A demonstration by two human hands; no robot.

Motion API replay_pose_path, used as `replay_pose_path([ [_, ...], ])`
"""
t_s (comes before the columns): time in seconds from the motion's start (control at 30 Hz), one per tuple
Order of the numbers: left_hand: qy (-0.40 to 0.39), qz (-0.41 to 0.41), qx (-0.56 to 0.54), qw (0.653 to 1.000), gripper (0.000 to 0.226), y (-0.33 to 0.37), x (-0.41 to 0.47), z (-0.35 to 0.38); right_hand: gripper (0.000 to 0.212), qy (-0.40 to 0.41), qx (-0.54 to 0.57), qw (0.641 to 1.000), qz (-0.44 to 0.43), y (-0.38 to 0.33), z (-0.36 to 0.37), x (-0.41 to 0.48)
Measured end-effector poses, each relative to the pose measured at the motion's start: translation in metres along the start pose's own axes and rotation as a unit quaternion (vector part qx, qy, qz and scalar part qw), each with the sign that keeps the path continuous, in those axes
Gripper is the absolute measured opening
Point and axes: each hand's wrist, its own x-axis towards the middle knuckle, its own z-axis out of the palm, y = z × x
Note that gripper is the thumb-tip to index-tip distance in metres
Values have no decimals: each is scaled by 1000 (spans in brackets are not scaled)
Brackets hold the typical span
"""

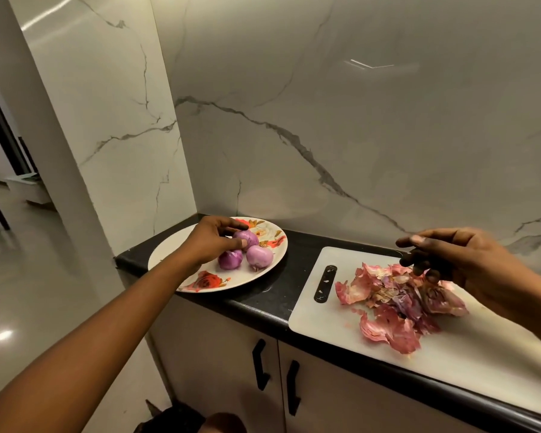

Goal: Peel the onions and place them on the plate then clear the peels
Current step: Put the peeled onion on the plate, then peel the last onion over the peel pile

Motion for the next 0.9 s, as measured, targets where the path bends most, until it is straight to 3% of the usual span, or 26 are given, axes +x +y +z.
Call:
replay_pose_path([
  [0.27,2,-19,3,1000,31,10,-1,-11,24,17,-4,1000,-3,-2,0,1],
  [0.43,52,80,37,995,23,34,-14,-7,26,17,5,1000,-19,-4,-1,1],
  [0.6,11,197,11,980,15,87,-32,29,65,25,3,999,-40,-8,-6,0],
  [0.7,-17,242,-45,969,11,117,-37,66,38,53,22,997,-48,-8,-14,1],
  [0.9,-89,259,-128,953,6,154,-22,143,23,92,7,993,-78,-12,-29,2],
])
